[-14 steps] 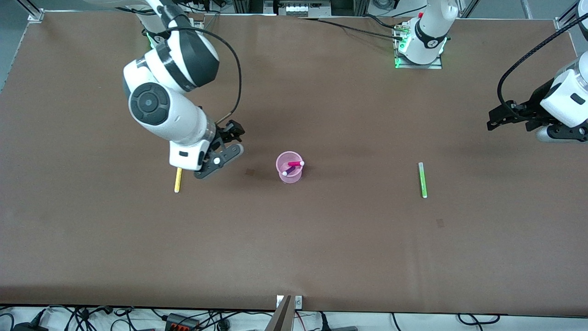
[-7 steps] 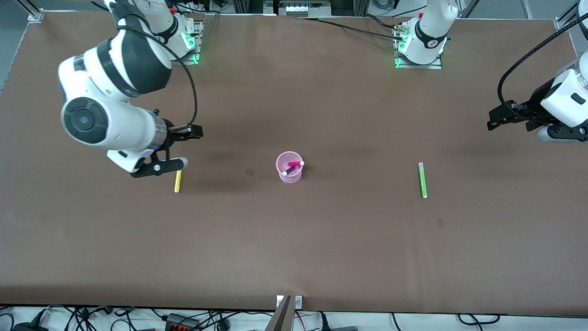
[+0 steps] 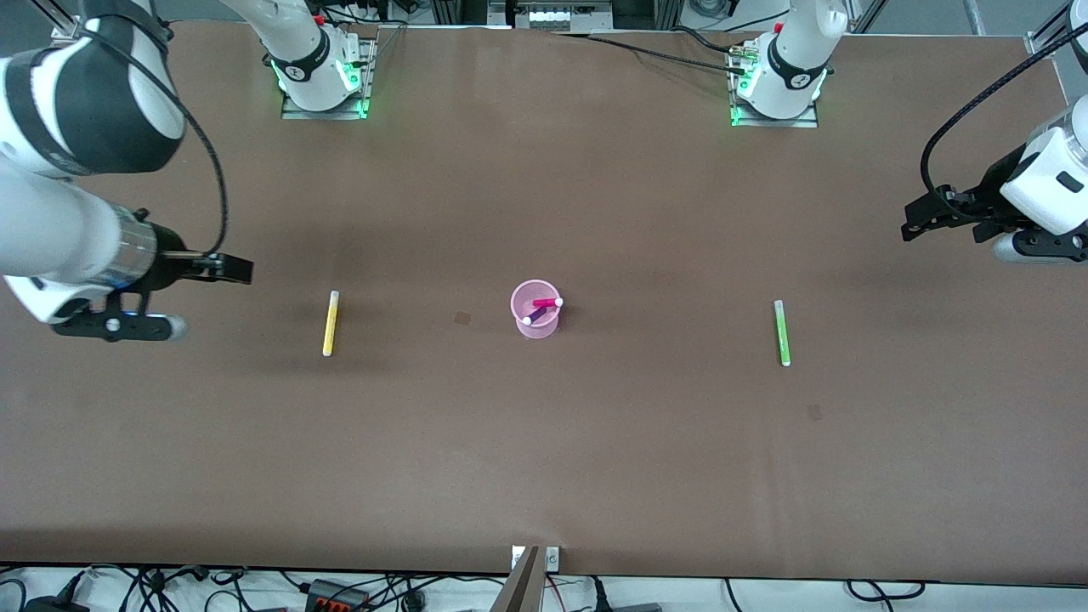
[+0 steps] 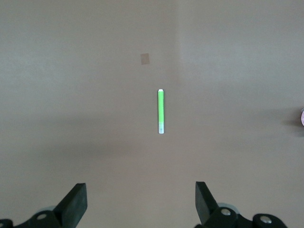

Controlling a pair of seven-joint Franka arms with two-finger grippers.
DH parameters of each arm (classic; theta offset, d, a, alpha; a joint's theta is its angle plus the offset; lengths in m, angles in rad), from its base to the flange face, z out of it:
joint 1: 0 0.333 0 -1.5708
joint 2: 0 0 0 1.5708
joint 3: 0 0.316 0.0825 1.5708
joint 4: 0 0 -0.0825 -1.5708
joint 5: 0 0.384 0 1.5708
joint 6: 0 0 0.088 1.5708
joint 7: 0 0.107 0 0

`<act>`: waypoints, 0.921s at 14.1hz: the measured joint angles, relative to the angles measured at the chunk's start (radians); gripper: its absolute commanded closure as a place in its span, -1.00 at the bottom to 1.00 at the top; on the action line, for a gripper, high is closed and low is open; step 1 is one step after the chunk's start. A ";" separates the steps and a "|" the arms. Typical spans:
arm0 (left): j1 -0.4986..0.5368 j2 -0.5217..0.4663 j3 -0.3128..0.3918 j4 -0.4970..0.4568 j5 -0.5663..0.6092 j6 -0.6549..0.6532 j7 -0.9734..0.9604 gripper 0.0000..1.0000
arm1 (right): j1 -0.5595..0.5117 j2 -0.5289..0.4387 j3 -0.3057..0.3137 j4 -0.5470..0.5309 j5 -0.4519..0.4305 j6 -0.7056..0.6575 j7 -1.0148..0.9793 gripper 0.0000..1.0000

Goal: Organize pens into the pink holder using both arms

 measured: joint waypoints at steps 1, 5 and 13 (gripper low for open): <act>0.000 0.000 0.000 0.000 0.000 0.000 0.000 -1.00 | -0.002 -0.005 -0.015 0.003 0.000 0.000 0.000 -1.00; 0.000 0.000 -0.001 0.000 0.000 0.000 0.000 -1.00 | -0.063 -0.033 -0.026 0.008 -0.001 0.001 -0.044 -1.00; 0.000 0.000 -0.001 0.000 0.000 -0.003 0.000 -1.00 | -0.121 -0.185 -0.024 -0.072 0.003 0.012 -0.181 -1.00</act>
